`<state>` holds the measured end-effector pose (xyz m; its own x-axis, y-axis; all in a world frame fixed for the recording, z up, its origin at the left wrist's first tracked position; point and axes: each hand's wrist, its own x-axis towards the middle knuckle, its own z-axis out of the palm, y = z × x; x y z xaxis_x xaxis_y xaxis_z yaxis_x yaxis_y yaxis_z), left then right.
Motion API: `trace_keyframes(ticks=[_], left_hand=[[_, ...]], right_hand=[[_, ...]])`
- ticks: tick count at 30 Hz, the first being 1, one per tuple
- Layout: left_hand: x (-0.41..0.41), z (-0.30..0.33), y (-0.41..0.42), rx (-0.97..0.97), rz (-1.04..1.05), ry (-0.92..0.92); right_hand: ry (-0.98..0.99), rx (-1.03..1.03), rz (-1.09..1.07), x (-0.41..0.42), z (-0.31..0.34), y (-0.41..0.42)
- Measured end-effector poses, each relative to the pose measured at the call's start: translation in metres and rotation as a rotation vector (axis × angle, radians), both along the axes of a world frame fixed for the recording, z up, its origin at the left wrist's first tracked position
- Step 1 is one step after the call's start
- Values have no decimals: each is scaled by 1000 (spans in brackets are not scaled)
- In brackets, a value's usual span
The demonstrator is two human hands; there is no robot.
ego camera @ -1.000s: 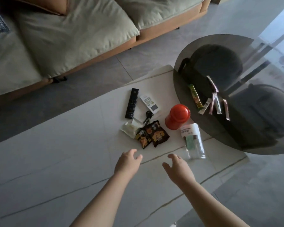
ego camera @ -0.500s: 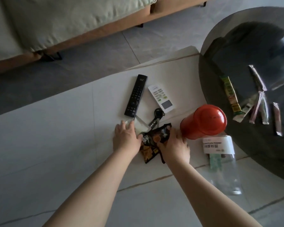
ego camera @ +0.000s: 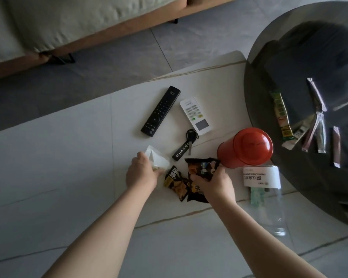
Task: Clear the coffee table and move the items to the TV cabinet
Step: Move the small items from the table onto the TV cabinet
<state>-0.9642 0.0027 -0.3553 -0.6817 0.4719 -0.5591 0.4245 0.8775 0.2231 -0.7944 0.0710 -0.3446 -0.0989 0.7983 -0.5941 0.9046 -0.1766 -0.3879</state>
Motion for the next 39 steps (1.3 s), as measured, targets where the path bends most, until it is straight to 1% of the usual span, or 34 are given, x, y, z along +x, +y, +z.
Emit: trace_keyframes(ticks=[2, 7, 9, 11, 13, 14, 16, 18, 19, 20, 22, 24, 26, 30, 36, 39], left_hand=[[2, 4, -8, 35, 60, -28], [-3, 6, -29, 56, 260, -86], [-5, 5, -37, 81, 314, -102], [-6, 3, -45, 124, 348, -122], [-7, 3, -52, 169, 399, -151], [-7, 5, -55, 196, 433, -171], [-5, 11, -60, 259, 499, -227], [-2, 23, -62, 317, 547, -288], [-1, 30, -62, 341, 563, -309], [1, 38, -62, 365, 577, -324], [5, 56, -59, 413, 591, -352], [9, 80, -55, 467, 600, -384], [13, 110, -49, 535, 646, -449], [24, 188, -33, 664, 713, -564], [53, 310, -19, 800, 626, -666], [71, 350, -23, 842, 602, -722]], right_hand=[[72, -4, 37, -4, 3, -8], [178, 13, 253, -30, -1, -34], [141, 31, 360, -37, -4, -43], [43, 116, 423, -41, -7, -49], [-23, 175, 400, -42, -6, -55], [-35, 158, 370, -42, -5, -57], [-83, 63, 316, -39, -2, -61], [-173, -46, 277, -35, 5, -61], [-182, -111, 222, -32, 11, -59], [-128, -182, 134, -30, 18, -55], [107, -286, -78, -24, 38, -47], [309, -320, -248, -16, 65, -38], [445, -331, -343, -8, 95, -31], [641, -382, -480, 11, 168, -22], [914, -425, -659, 43, 281, -23], [979, -448, -745, 63, 320, -33]])
